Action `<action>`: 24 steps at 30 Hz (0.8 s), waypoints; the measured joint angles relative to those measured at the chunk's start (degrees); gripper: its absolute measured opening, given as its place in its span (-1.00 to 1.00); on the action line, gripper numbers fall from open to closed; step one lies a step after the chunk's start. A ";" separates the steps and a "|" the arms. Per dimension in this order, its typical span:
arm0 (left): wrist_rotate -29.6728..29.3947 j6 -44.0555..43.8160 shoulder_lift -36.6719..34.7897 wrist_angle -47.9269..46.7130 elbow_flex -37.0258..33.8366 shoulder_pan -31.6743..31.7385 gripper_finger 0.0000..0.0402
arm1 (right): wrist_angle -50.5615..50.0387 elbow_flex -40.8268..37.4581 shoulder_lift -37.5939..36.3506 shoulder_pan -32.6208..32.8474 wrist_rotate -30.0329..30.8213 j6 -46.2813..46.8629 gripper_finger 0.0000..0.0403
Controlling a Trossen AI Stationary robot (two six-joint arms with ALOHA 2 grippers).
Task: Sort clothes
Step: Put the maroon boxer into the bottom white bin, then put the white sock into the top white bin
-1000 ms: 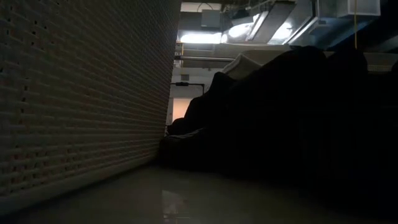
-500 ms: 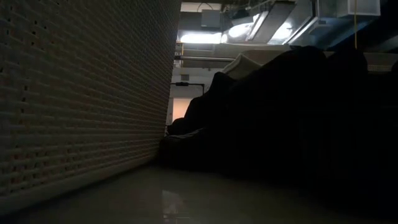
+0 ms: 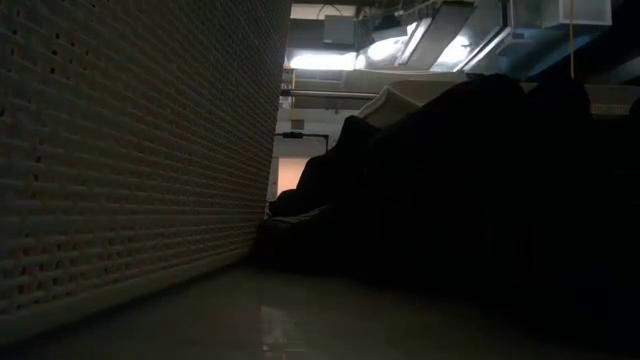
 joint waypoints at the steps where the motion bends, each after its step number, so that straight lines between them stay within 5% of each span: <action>1: -0.62 0.42 0.00 -0.04 0.35 -0.03 -0.22 | -0.64 0.02 0.00 0.02 0.02 0.02 -0.52; 7: -2.80 0.59 -0.02 0.24 1.54 -1.84 -0.22 | -13.38 7.90 -0.39 0.64 4.59 0.15 -0.07; 13: -2.84 0.56 -0.02 0.07 1.54 -2.69 -0.22 | -34.84 18.02 -0.88 1.31 7.54 10.13 0.11; 19: -2.82 0.50 -0.02 -0.63 1.54 -2.71 -0.22 | -48.47 15.40 -1.31 1.29 7.77 19.36 0.12; 24: -2.80 0.52 -0.02 -0.65 1.54 -2.73 -0.22 | -49.26 7.14 -1.72 1.39 8.11 22.32 0.12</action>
